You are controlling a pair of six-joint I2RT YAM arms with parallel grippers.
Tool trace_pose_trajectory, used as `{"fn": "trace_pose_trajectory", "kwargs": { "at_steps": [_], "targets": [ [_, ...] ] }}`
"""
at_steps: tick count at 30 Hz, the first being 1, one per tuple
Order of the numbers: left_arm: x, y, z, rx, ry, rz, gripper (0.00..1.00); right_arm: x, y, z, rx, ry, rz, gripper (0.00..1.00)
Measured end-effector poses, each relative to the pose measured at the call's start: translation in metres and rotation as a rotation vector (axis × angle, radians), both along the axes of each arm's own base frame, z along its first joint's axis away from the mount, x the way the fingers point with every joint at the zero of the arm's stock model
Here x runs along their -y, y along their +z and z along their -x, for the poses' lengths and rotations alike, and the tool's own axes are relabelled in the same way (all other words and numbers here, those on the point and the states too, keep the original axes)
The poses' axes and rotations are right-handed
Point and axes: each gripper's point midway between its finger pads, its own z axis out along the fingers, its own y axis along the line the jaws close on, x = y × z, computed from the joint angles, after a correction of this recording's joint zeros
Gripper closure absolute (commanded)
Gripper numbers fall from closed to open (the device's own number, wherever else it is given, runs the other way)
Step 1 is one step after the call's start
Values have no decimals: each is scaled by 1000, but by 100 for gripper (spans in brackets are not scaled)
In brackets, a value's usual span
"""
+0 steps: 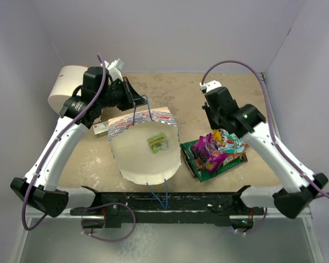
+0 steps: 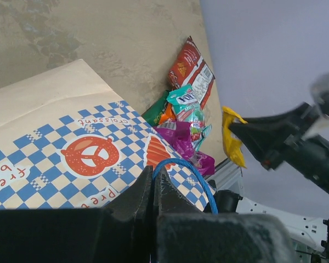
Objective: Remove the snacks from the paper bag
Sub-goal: Place the snack at the center of the board.
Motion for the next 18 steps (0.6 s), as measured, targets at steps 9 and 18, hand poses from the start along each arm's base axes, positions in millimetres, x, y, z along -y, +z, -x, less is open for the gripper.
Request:
{"fn": "trace_pose_trajectory", "kwargs": {
  "at_steps": [9,18],
  "targets": [
    [-1,0,-1,-4,-3,5,100,30,-61,-35,-214,-23,137,100],
    [1,0,0,-8,-20,15,100,16,-85,-19,-288,133,110,100]
  ]
}}
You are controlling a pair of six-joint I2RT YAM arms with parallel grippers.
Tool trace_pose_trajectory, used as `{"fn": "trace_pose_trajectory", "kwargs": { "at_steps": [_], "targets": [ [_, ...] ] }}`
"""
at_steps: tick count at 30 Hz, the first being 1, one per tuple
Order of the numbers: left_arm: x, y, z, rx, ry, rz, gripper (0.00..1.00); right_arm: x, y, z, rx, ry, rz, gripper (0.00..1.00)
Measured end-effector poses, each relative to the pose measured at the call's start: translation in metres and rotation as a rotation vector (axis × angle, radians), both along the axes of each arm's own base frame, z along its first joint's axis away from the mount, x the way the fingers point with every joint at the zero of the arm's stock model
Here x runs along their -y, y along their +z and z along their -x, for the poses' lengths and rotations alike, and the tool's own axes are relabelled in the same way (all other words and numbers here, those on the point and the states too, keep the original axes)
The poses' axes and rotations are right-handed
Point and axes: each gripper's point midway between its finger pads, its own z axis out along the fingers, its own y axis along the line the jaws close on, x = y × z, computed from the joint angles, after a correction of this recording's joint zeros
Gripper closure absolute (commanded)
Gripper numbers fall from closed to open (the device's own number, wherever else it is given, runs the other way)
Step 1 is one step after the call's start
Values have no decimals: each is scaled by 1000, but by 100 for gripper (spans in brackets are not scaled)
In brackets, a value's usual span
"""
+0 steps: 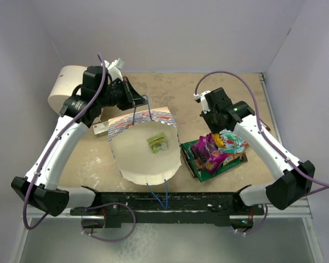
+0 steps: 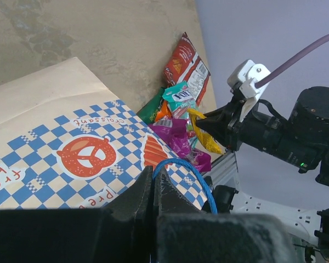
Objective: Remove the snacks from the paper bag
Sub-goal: Place the snack at the center of the board.
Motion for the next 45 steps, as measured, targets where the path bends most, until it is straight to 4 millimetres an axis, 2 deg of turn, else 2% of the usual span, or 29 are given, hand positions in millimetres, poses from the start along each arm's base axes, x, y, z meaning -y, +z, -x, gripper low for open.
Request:
{"fn": "trace_pose_trajectory", "kwargs": {
  "at_steps": [7,9,17,22,29,35,38,41,43,45],
  "targets": [
    [1,-4,-5,-14,-5,1,100,7,-25,14,-48,30,29,99],
    [2,-4,-6,-14,-8,3,100,8,-26,16,-47,34,34,92],
    [5,-1,-5,-14,-15,21,100,6,-24,13,-31,45,28,77],
    [5,1,-6,-11,-14,30,100,8,-15,15,-3,51,17,59],
    [5,-1,-5,-21,-13,33,100,14,8,26,68,59,-12,47],
    [5,2,-4,-15,-14,37,100,14,17,26,97,68,-26,35],
    [5,4,-2,-9,-15,39,100,5,24,27,102,106,-67,33],
    [4,6,0,-4,-16,42,100,-13,36,32,122,184,-153,33],
    [4,7,1,-1,-19,45,100,-31,48,41,154,260,-223,33],
    [5,8,2,-1,-24,47,100,-59,66,53,209,372,-309,33]
  ]
}}
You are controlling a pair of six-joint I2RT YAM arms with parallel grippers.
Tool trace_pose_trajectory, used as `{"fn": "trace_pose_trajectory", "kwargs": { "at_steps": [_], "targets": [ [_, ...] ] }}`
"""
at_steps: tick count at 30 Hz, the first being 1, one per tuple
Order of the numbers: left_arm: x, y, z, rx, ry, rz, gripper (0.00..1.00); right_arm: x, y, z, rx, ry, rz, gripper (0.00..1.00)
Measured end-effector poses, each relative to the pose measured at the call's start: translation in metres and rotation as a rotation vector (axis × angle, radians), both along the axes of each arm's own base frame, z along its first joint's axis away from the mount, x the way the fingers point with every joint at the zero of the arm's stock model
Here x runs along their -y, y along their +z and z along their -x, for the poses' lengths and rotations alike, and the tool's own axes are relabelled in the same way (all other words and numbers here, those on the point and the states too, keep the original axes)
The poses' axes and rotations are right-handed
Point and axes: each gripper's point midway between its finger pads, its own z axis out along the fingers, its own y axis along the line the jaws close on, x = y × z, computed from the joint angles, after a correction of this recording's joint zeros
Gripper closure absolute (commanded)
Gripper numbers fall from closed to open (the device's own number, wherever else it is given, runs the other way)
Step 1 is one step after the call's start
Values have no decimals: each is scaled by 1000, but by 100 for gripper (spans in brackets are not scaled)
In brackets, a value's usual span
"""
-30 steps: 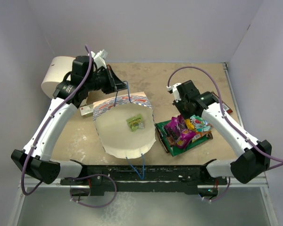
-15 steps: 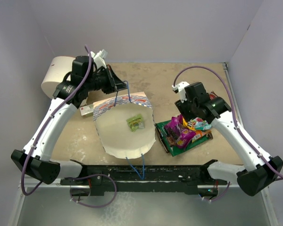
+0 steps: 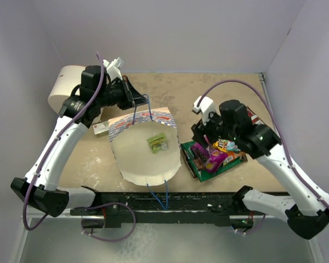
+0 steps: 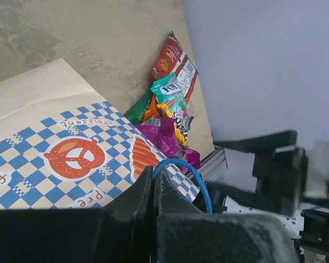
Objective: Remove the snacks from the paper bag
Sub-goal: Place the snack at the center of the board, then take out the snack from the paper bag.
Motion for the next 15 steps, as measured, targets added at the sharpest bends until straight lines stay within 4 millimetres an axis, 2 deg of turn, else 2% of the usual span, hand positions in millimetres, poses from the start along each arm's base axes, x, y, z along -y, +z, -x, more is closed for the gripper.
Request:
{"fn": "trace_pose_trajectory", "kwargs": {
  "at_steps": [3,7,11,13,15],
  "targets": [
    [1,0,1,-1,-6,2,100,-51,26,32,75,223,-142,33],
    [1,0,2,-3,-11,3,100,-110,31,77,96,465,-242,34],
    [1,-2,3,-8,-12,2,100,-166,7,114,61,646,-237,33],
    [1,-3,3,-9,-13,2,100,-191,-16,124,40,702,-193,30],
    [1,-2,3,-9,-17,4,100,-209,-43,125,37,710,-127,24]
  ]
}}
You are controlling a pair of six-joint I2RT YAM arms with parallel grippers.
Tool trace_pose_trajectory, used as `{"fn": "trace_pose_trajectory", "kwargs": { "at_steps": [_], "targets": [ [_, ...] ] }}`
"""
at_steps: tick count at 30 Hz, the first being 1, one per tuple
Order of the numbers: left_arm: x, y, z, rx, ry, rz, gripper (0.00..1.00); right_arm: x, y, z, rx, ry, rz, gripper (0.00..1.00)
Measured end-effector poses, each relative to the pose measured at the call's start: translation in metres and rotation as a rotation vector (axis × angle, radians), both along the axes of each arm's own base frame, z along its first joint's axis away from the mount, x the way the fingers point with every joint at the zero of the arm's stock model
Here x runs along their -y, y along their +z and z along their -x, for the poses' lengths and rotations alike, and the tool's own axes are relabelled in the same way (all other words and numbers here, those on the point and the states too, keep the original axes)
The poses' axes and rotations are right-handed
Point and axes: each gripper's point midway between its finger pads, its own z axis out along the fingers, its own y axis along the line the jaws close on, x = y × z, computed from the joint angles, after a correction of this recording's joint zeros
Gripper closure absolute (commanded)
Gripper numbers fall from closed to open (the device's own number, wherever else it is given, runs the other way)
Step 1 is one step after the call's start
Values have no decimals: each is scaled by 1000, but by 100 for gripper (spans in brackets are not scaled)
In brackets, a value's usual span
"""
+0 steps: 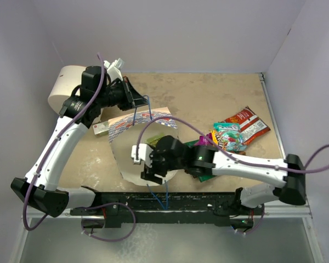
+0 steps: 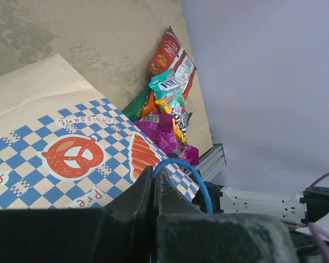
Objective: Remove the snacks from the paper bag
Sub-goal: Take out the snack from the paper bag.
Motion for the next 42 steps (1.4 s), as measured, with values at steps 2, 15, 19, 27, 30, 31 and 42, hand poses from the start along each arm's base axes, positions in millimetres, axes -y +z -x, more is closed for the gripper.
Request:
{"fn": "trace_pose_trajectory", "kwargs": {
  "at_steps": [2,15,19,27,30,31,42],
  "targets": [
    [0,0,1,-1,-4,2,100,-8,-23,-10,38,-41,63,20],
    [2,-2,0,-14,-20,7,100,-15,-112,-109,265,-512,267,9],
    [4,-6,-1,-28,-29,7,100,-20,-120,-126,238,-606,210,2],
    [6,-6,-6,-29,-35,12,100,-4,-140,-176,191,-804,158,0],
    [6,-6,-6,-30,-37,14,100,6,-153,-188,195,-850,184,1],
    [7,-5,-6,-27,-40,18,100,8,-157,-191,194,-858,191,2],
    [13,2,-3,-20,-74,55,100,7,-180,-220,197,-918,203,36]
  ]
}}
